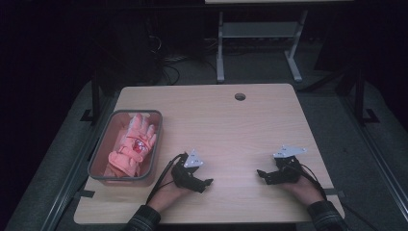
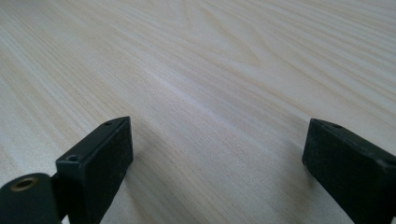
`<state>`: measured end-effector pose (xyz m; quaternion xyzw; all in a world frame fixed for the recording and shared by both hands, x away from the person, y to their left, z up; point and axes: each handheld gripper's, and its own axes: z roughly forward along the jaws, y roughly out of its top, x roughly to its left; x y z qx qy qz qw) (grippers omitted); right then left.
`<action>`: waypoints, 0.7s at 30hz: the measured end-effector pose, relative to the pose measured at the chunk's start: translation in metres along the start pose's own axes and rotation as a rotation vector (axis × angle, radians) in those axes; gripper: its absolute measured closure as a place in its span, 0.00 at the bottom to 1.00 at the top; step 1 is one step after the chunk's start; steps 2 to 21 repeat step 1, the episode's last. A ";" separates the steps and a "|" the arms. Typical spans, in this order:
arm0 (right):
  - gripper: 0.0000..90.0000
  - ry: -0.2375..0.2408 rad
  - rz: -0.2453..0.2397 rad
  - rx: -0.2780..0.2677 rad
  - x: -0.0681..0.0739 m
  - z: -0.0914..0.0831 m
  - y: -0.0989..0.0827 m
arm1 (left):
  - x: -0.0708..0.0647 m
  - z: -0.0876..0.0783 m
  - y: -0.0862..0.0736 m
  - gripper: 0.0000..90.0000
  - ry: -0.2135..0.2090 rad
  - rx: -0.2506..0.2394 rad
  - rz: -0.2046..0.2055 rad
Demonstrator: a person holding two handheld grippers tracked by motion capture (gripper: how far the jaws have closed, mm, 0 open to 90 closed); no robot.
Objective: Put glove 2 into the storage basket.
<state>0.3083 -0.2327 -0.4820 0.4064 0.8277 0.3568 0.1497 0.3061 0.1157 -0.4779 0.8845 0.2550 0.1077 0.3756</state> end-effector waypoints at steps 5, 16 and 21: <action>0.09 0.000 0.000 0.000 0.000 0.000 0.000 | 0.000 0.000 0.000 0.14 0.000 0.002 0.002; 0.09 0.000 0.000 0.000 0.000 0.000 0.000 | 0.000 0.000 0.000 0.14 0.000 0.002 0.002; 0.09 0.000 0.000 0.000 0.000 0.000 0.000 | 0.000 0.000 0.000 0.14 0.000 0.002 0.002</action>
